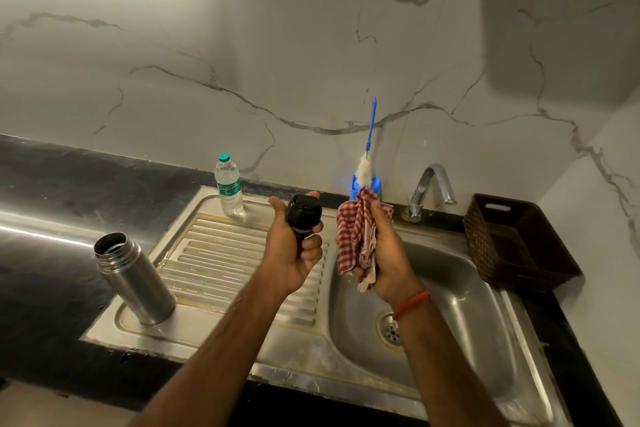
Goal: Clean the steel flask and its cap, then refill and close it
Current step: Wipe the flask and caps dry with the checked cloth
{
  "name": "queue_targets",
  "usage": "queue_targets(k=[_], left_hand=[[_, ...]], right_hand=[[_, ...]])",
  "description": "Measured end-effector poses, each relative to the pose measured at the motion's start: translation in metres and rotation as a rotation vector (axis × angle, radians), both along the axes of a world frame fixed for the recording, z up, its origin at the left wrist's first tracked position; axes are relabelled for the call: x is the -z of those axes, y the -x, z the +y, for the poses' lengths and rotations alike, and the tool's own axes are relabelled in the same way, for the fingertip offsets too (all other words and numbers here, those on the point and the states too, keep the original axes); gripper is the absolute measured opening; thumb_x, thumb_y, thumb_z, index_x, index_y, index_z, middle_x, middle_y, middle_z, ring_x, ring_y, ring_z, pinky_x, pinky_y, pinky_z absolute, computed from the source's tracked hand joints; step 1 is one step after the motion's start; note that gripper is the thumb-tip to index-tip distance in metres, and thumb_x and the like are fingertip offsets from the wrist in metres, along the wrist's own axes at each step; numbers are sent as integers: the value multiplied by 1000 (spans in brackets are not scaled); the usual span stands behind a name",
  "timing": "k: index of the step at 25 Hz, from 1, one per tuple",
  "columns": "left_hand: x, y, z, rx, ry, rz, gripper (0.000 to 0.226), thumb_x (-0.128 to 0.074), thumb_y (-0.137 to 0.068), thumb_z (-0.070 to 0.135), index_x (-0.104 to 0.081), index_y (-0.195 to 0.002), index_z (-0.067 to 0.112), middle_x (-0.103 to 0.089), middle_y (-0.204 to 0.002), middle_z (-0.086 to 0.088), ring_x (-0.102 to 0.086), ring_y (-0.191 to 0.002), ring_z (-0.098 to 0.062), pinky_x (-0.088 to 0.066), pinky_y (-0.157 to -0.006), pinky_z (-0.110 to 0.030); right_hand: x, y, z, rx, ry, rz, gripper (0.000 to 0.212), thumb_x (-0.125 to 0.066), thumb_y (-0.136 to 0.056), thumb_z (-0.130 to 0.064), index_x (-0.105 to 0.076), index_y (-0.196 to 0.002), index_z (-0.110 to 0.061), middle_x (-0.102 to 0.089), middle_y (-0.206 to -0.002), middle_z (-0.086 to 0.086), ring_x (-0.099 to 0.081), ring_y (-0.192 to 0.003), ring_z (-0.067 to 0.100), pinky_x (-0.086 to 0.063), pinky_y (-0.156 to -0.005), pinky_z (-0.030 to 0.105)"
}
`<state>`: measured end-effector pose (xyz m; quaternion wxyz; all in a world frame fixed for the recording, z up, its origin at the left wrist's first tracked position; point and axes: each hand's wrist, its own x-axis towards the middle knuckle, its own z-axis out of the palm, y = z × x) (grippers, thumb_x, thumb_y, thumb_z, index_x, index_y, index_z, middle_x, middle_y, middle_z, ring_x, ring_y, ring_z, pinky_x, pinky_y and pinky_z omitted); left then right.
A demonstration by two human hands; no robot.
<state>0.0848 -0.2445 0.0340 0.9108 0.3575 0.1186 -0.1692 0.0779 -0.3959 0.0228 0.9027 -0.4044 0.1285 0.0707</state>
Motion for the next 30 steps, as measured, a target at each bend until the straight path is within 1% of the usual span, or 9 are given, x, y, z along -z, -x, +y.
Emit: queue_targets(k=[5,11,13,15,18,22,24,27,30], left_hand=[[4,0,-1,42,-7,-11,65,-49,-93,66,-62,-125,10,-67,-88,-7,-43,-49,-7,-39,-40,-16],[3,4,-5,25,12,-89,45,-69,-88,37,-59,-115,3,-70,-90,-13,-66,-59,-18,-58,-50,-21],[8,5,-9,-23,-186,-194,32,-58,-98,35,-57,-107,5,-67,-79,-9,-62,-56,-16,-54,-47,-21],[11,10,-16,-77,-418,-325,31,-48,-104,35,-56,-106,5,-67,-84,-9,-66,-68,-19,-57,-59,-27],[9,22,-19,-156,-613,-415,18,-44,-107,24,-60,-103,16,-68,-93,-5,-70,-83,-12,-59,-72,-26],[-3,21,-2,30,-864,-466,22,-42,-106,9,-56,-104,26,-63,-98,2,-62,-86,-8,-52,-71,-19],[-2,17,0,87,-920,-485,14,-40,-109,22,-53,-104,26,-61,-99,-2,-61,-83,-8,-51,-63,-14],[7,16,-5,-107,-809,-637,22,-31,-112,30,-49,-108,18,-61,-97,-3,-66,-87,-16,-57,-69,-23],[18,7,6,-326,-1118,-960,31,-26,-109,28,-43,-121,6,-62,-82,-1,-62,-68,-12,-50,-52,-25]], right_hand=[[6,-2,-8,54,60,-6,53,-63,-92,-53,-68,-127,-13,-70,-117,12,-67,-108,27,-41,-113,51],[-1,10,4,158,562,-235,53,-52,-88,-57,-60,-126,-21,-73,-106,7,-71,-100,25,-54,-97,53],[-4,15,12,153,756,-417,48,-45,-91,-64,-55,-127,-33,-69,-112,-3,-69,-102,16,-57,-94,46],[-1,16,21,80,1077,-639,57,-37,-94,-69,-47,-138,-34,-54,-134,-7,-60,-116,8,-56,-95,35],[9,12,24,107,1585,-981,65,-46,-95,-60,-35,-149,-26,-34,-149,3,-45,-131,19,-54,-98,33],[21,-3,0,132,1779,-1253,73,-55,-90,-60,-34,-148,-22,-36,-144,11,-42,-130,28,-52,-97,38],[24,-6,-4,210,1817,-1194,66,-46,-95,-63,-40,-146,-21,-54,-129,10,-55,-113,24,-57,-87,40],[19,6,18,318,1558,-959,62,-32,-98,-66,-56,-133,-21,-71,-105,0,-66,-89,15,-57,-77,33],[8,9,42,227,1204,-495,72,-26,-88,-79,-64,-112,-23,-72,-86,-4,-70,-79,13,-60,-74,39]])
